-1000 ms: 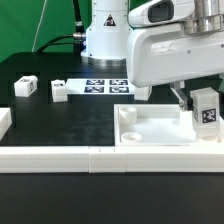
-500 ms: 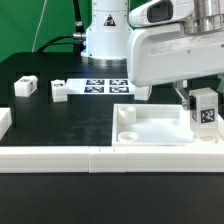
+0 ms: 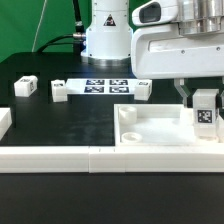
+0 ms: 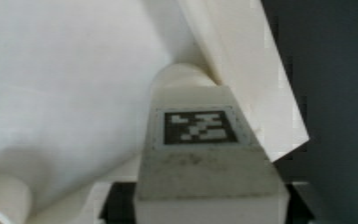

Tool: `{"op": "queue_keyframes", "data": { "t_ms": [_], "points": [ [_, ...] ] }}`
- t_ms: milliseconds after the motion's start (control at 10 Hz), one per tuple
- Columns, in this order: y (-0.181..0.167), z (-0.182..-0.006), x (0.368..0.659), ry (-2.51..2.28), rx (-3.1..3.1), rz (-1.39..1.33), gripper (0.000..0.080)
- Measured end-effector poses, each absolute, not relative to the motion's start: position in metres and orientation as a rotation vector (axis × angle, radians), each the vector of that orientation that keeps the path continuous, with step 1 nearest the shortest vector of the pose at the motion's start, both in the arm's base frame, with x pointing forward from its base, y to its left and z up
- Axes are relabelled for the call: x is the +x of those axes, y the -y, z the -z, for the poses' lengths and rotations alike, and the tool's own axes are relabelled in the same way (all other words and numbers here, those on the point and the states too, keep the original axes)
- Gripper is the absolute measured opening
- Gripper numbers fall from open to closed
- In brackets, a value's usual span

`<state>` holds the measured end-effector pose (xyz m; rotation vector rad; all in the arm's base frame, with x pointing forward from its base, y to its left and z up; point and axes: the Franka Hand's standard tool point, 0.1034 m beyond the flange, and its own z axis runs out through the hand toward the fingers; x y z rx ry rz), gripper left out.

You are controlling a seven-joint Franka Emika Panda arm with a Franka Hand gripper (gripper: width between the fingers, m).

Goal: Assemble one leg

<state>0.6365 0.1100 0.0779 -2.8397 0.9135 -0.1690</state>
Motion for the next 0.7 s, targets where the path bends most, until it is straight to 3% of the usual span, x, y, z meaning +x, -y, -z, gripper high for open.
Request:
{"op": "queue_keyframes", "data": {
  "t_ms": [400,600,700],
  "points": [
    [-0.1089,-0.0771,0.6328,-1.619,-2.49,0.097,0.0291],
    [-0.1089,-0.077,0.6321,-1.664,-2.453,0.087,0.0291],
    [-0.1092,-0.0763,0.6318,-1.634,-2.474,0.089,0.0445]
  ]
}}
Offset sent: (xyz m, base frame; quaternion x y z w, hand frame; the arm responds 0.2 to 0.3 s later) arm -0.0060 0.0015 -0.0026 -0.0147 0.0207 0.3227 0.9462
